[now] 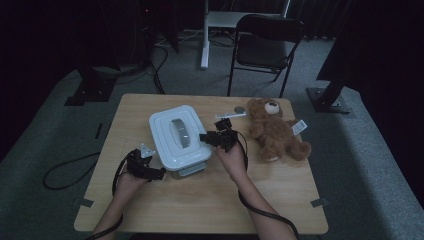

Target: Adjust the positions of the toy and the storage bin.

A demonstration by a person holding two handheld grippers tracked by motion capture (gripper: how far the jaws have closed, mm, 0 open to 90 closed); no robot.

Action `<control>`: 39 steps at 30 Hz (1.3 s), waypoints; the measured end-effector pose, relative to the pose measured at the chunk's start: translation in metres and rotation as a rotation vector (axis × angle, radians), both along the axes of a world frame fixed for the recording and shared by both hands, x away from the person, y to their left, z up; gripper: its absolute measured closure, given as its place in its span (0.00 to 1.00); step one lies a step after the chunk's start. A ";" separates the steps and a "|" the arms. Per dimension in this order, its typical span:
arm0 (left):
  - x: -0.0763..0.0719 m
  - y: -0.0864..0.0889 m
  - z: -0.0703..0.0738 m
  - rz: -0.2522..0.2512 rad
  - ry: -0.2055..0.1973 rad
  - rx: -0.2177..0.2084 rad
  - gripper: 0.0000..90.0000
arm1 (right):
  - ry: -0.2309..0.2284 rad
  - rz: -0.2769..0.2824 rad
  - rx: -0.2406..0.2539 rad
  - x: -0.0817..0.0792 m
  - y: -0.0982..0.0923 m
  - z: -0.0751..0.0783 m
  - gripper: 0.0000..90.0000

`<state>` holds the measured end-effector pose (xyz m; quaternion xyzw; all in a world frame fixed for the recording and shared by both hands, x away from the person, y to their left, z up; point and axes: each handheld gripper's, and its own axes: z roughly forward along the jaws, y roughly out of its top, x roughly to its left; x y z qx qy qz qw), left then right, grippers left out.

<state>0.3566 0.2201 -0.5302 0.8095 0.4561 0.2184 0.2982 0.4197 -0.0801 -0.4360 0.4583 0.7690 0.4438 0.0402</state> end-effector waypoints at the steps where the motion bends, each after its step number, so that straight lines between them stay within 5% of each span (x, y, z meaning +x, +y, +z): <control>1: 0.000 0.000 0.000 0.003 0.001 -0.002 0.01 | -0.003 0.001 -0.004 0.000 0.000 0.001 0.71; 14: -0.006 -0.009 0.005 -0.016 -0.001 0.035 0.01 | -0.034 0.016 -0.065 -0.006 -0.003 0.006 0.76; 24: -0.027 -0.037 0.016 -0.085 -0.007 0.098 0.01 | -0.033 0.044 -0.063 -0.021 -0.026 0.006 0.76; 39: -0.062 -0.071 0.017 -0.144 -0.005 0.106 0.01 | -0.056 0.053 -0.047 -0.054 -0.058 0.002 0.76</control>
